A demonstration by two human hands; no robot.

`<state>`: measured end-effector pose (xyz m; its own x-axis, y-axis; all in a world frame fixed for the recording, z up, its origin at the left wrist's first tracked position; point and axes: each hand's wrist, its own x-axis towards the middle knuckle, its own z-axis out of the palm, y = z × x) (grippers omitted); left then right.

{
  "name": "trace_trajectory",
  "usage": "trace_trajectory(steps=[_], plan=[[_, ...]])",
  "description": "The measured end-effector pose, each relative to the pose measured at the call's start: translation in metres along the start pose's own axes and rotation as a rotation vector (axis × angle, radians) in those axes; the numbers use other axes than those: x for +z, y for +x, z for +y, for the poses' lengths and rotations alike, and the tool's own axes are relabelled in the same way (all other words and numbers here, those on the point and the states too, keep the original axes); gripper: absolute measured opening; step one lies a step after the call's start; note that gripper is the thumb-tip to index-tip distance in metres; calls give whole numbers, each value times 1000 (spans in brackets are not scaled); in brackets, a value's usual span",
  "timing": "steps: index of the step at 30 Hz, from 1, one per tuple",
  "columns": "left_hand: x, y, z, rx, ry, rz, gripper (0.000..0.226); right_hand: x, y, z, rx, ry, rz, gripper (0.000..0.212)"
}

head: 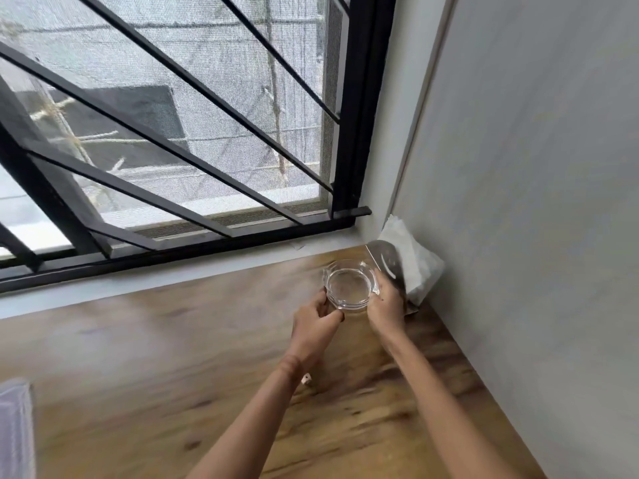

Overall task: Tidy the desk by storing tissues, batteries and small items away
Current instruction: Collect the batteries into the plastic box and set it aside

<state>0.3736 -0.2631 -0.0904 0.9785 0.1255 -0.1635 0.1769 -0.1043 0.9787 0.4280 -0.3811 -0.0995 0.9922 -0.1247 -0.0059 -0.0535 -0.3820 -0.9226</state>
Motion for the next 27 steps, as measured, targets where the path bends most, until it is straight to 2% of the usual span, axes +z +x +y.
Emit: trace_trajectory(steps=[6,8,10,12,18,23,27], plan=[[-3,-2,0,-41,37,-48,38,-1,-10,-12,-42,-115,48,57],[-6,-9,10,-39,52,-53,53,1,-15,-16,-115,-146,52,55],[-11,-18,18,-46,93,-41,79,4,-21,-22,-161,-164,44,54],[-20,-30,24,-47,135,-22,87,5,-32,-34,-190,-172,28,52],[-56,-75,34,58,158,80,72,14,-78,-71,-312,-152,-57,49],[-100,-123,35,100,177,198,81,40,-128,-99,-404,-117,-89,46],[-148,-169,35,120,212,282,71,69,-176,-120,-464,-76,-175,46]])
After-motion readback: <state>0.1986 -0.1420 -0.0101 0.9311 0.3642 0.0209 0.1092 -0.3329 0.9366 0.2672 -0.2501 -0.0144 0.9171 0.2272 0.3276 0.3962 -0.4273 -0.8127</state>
